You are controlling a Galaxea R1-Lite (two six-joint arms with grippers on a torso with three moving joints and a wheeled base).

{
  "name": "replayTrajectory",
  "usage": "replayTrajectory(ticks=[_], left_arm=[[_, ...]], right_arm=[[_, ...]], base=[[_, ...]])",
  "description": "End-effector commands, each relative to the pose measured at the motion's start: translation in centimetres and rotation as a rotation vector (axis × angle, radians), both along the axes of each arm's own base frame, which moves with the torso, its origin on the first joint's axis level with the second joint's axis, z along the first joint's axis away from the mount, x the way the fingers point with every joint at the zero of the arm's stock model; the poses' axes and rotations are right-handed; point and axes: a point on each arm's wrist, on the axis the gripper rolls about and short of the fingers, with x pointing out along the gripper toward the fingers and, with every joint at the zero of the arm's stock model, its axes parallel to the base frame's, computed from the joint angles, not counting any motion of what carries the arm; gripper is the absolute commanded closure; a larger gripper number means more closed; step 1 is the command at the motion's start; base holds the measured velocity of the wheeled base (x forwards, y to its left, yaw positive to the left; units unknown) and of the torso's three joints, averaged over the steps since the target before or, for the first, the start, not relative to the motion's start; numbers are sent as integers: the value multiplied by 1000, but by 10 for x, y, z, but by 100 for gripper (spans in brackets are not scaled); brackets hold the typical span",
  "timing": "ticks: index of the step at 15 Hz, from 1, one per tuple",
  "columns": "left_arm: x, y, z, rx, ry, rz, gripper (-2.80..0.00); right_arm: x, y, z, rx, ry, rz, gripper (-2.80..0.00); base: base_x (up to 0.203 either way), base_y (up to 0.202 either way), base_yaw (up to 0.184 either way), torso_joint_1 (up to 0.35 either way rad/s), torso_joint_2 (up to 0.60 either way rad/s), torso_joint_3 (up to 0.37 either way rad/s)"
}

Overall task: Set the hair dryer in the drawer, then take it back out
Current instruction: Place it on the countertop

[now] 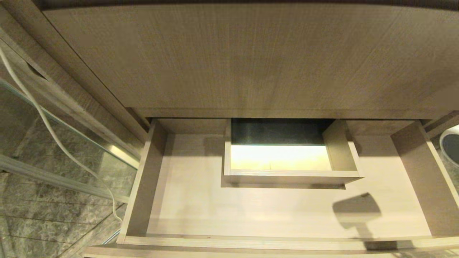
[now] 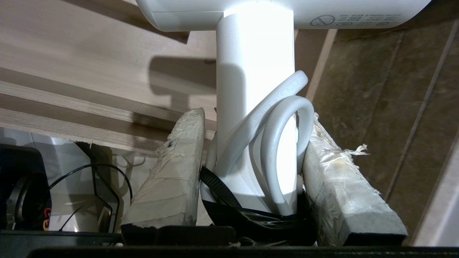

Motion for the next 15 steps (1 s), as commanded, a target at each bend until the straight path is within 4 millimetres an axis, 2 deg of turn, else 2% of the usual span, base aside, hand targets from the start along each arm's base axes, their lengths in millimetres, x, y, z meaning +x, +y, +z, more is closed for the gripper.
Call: replayTrajectory(ticks=[1, 3, 7, 15], left_arm=[[0, 0, 0, 0, 0, 0, 0], [0, 0, 0, 0, 0, 0, 0], [0, 0, 0, 0, 0, 0, 0], [0, 0, 0, 0, 0, 0, 0]], right_arm=[[-1, 1, 0, -1, 2, 5, 0], [-1, 1, 0, -5, -1, 4, 0], [-4, 3, 0, -9, -7, 2, 0], [-6, 4, 1, -17, -21, -1, 0]], base=[[0, 0, 0, 200, -386, -183], [0, 0, 0, 217, -436, -220], [0, 0, 0, 58, -468, -236], [0, 0, 0, 327, -488, -246]])
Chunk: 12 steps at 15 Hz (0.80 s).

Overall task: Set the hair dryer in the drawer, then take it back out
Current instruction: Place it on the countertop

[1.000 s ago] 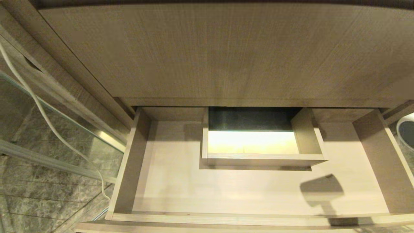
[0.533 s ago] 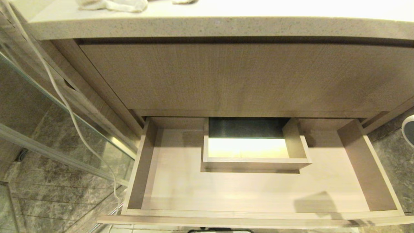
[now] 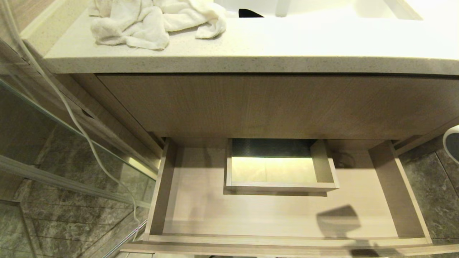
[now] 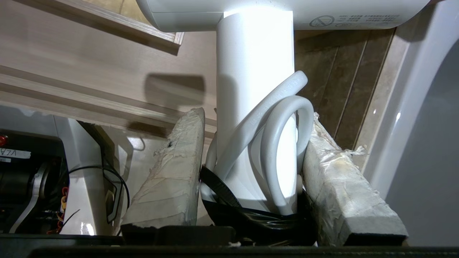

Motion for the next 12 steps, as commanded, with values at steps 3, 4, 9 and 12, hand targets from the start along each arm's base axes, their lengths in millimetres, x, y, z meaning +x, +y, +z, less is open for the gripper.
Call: replayTrajectory(ticks=[3, 4, 9, 12], left_arm=[[0, 0, 0, 0, 0, 0, 0], [0, 0, 0, 0, -1, 0, 0], [0, 0, 0, 0, 1, 0, 0], [0, 0, 0, 0, 1, 0, 0]], right_arm=[[0, 0, 0, -3, 0, 4, 0], [0, 0, 0, -3, -1, 4, 0], [1, 0, 2, -7, -4, 3, 0], [1, -1, 3, -6, -5, 2, 0]], base=[[0, 0, 0, 275, -523, -262], [0, 0, 0, 268, -545, -266], [0, 0, 0, 284, -563, -282], [0, 0, 0, 274, -550, -267]])
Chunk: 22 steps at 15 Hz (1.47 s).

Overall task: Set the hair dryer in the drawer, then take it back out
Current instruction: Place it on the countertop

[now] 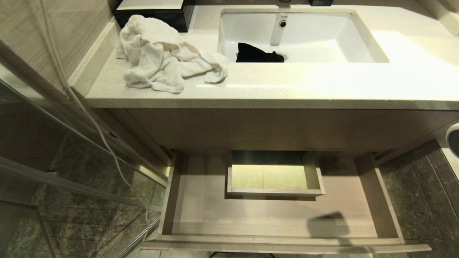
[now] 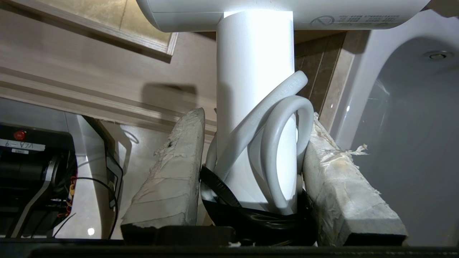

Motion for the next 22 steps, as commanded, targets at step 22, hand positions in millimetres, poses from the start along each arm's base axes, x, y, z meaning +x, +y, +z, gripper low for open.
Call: replayTrajectory(ticks=[22], left_arm=[[0, 0, -1, 0, 2, 0, 0]], right_arm=[[4, -3, 9, -7, -5, 3, 0]], base=[[0, 0, 0, 9, -16, -8]])
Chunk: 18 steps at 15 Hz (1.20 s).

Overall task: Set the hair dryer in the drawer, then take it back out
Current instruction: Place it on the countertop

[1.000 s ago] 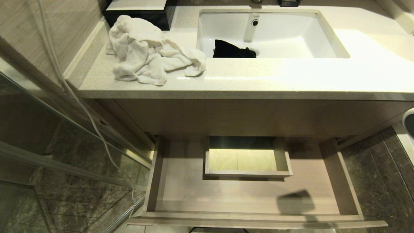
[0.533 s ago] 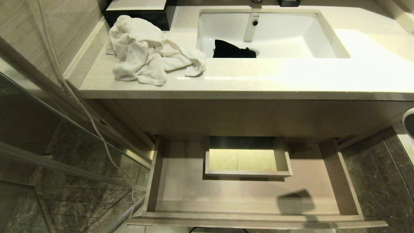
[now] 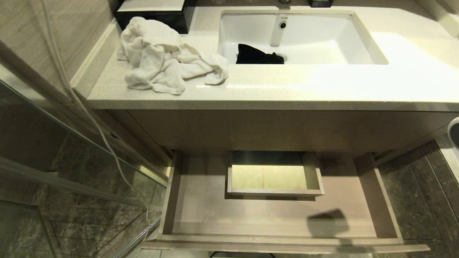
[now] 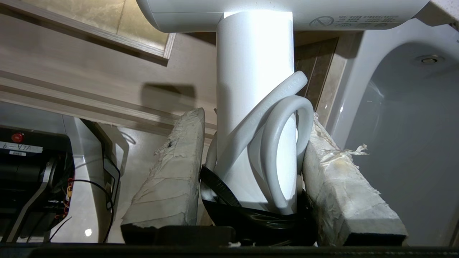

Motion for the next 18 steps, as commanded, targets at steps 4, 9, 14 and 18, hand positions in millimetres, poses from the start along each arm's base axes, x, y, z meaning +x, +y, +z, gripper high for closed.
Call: replayTrajectory(ticks=[4, 9, 14, 18], left_arm=[[0, 0, 0, 0, 0, 0, 0], [0, 0, 0, 0, 1, 0, 0], [0, 0, 0, 0, -1, 0, 0], [0, 0, 0, 0, 0, 0, 0]], right_arm=[[1, -1, -1, 3, 7, 4, 0], [1, -1, -1, 1, 5, 3, 0], [6, -6, 1, 22, -3, -30, 0], [9, -12, 1, 25, 1, -81, 0]], base=[[0, 0, 0, 0, 0, 0], [0, 0, 0, 216, -13, 198], [0, 0, 0, 325, -71, 250], [0, 0, 0, 346, -130, 216]])
